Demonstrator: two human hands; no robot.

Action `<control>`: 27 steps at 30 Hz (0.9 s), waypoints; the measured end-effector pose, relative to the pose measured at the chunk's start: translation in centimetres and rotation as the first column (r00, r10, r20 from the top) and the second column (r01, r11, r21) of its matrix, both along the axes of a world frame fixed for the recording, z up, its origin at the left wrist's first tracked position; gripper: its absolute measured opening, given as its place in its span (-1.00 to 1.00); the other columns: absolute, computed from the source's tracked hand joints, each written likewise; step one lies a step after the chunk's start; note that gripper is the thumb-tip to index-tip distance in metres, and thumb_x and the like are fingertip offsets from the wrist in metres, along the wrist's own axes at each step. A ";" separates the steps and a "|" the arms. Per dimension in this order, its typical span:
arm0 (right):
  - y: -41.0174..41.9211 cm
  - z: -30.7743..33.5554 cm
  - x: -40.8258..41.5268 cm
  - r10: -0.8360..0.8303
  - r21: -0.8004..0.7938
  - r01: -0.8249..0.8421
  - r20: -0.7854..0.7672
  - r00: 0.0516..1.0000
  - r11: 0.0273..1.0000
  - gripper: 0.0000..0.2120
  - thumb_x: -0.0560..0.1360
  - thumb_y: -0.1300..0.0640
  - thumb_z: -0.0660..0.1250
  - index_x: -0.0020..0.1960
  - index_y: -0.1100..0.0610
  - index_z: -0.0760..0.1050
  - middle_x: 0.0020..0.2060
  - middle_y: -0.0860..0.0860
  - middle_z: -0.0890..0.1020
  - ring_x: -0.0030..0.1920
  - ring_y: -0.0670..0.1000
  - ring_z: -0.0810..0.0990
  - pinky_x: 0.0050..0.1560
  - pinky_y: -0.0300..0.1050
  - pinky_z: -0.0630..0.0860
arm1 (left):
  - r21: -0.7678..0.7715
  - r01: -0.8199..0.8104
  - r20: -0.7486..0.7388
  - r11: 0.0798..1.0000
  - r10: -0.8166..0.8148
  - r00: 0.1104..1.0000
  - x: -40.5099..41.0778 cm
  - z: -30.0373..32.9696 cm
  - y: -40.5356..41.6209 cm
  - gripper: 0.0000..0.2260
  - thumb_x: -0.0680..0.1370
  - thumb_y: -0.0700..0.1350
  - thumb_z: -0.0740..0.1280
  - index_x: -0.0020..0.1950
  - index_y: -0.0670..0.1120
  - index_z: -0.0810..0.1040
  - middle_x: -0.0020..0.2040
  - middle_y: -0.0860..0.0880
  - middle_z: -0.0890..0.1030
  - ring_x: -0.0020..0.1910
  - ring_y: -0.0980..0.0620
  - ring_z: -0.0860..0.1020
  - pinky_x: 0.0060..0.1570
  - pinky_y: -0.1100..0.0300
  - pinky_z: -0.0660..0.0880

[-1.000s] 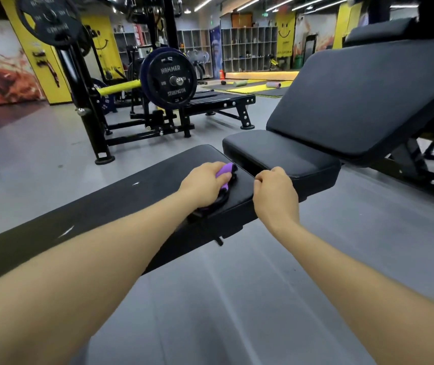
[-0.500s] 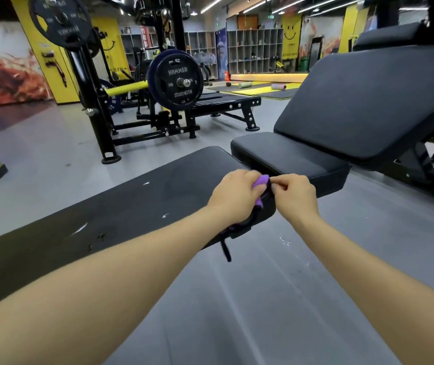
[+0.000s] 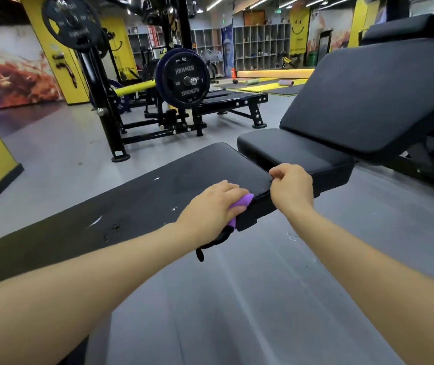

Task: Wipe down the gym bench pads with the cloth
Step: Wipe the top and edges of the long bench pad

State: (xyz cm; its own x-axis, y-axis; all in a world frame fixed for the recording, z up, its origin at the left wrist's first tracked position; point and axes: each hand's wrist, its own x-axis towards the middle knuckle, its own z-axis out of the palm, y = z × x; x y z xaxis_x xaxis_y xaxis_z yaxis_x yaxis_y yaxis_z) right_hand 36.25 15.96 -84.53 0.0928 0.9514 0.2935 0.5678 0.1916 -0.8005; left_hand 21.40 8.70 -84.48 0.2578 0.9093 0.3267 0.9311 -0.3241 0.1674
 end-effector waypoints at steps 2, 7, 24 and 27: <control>-0.2 -0.1 0.4 -0.011 0.006 0.011 -0.009 1.000 1.000 -0.64 0.48 0.38 0.12 0.14 0.16 0.57 0.16 0.10 0.56 0.15 0.10 0.51 0.00 -0.18 0.38 | 0.040 -0.041 0.038 0.998 0.040 0.998 1.8 0.0 2.1 -0.72 0.62 0.00 0.14 0.24 -0.06 0.49 0.21 0.00 0.50 0.27 -0.01 0.37 0.25 0.24 0.25; 0.0 -0.8 1.8 -0.052 -0.031 0.053 0.018 0.998 0.998 -0.67 0.47 0.36 0.14 0.13 0.17 0.57 0.13 0.11 0.58 0.13 0.13 0.51 -0.03 -0.10 0.44 | 0.002 -0.132 0.111 0.991 0.131 0.985 5.3 0.4 7.2 -0.72 0.61 0.01 0.14 0.15 -0.14 0.50 0.18 -0.06 0.50 0.22 -0.05 0.38 0.06 0.09 0.35; -1.6 -1.0 -1.7 0.048 0.143 -0.081 0.222 0.974 0.986 -0.71 0.53 0.29 0.16 0.17 0.10 0.54 0.14 0.05 0.51 0.20 0.09 0.37 0.05 -0.05 0.38 | -0.075 -0.296 0.183 0.952 0.305 0.935 -0.1 0.2 5.2 -0.74 0.61 0.04 0.15 0.20 -0.02 0.50 0.11 -0.09 0.56 0.12 -0.14 0.49 -0.07 0.07 0.38; -1.4 -0.6 -2.7 0.034 0.170 -0.087 0.290 0.957 0.982 -0.71 0.53 0.28 0.16 0.17 0.08 0.53 0.15 0.04 0.51 0.19 0.10 0.37 0.13 -0.07 0.31 | -0.111 -0.339 0.186 0.934 0.354 0.916 -0.4 0.4 5.0 -0.73 0.61 0.02 0.15 0.19 -0.07 0.50 0.07 -0.13 0.55 0.08 -0.17 0.49 -0.10 0.07 0.38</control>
State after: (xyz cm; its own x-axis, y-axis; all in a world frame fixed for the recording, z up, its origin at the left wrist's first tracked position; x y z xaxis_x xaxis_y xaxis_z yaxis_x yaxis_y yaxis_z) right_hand 33.51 14.51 -85.17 -0.0755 0.8820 0.4651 0.7494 0.3579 -0.5571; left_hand 21.01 13.68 -84.04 -0.1415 0.9534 0.2664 0.9273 0.0334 0.3728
